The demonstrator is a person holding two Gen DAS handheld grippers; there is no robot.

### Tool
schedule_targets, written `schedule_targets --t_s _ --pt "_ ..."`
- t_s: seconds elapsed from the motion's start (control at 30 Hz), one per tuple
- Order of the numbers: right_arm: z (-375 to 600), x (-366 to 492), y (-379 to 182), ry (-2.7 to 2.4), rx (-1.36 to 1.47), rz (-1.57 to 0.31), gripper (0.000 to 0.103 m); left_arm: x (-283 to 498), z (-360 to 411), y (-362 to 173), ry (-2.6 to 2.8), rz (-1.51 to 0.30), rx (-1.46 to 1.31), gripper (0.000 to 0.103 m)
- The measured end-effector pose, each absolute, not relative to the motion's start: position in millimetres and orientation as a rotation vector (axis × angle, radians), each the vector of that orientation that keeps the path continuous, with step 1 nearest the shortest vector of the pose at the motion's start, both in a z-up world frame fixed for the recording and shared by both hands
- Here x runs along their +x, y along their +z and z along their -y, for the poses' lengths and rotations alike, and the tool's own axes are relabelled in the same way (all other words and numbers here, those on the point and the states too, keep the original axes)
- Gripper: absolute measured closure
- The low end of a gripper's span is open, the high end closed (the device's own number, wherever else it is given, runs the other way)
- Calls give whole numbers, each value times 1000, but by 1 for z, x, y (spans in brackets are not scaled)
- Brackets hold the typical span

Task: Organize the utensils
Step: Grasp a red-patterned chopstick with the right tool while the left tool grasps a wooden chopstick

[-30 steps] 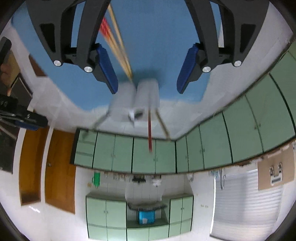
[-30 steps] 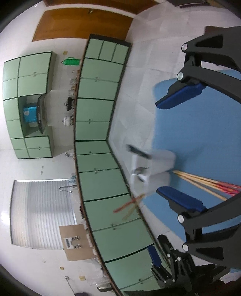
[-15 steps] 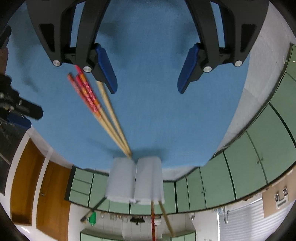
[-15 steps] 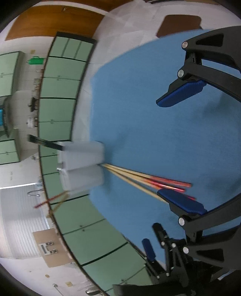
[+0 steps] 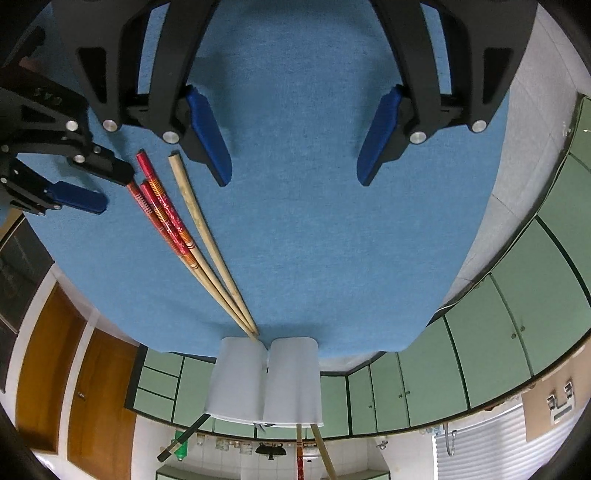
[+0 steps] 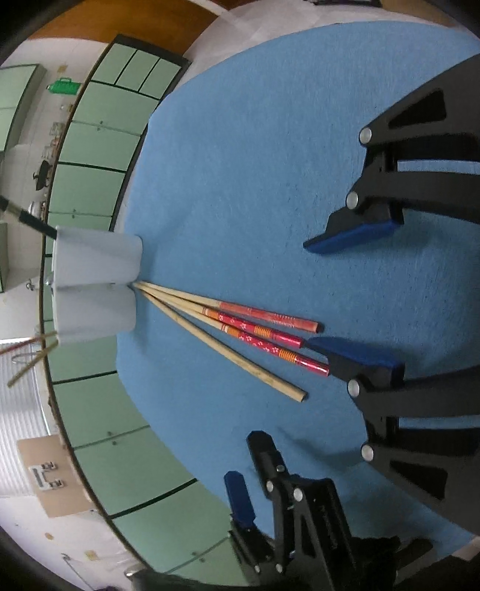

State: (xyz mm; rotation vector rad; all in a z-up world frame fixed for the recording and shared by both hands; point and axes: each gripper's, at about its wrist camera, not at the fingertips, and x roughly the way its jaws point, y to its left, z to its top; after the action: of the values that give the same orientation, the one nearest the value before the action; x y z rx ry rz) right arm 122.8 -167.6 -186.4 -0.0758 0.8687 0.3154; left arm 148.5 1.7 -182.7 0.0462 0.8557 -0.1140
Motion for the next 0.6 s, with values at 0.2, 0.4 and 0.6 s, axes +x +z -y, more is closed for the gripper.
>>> schedule_targets --t_s 0.2,0.4,0.6 --pt "160 124 -184 345 -95 -871 89 146 2 -181 -123 -855 43 34" --pt "159 125 -184 372 -85 -875 96 145 6 -180 -143 -859 36 34" --pt "179 121 -183 329 -55 -880 97 142 24 -178 -201 -862 38 34"
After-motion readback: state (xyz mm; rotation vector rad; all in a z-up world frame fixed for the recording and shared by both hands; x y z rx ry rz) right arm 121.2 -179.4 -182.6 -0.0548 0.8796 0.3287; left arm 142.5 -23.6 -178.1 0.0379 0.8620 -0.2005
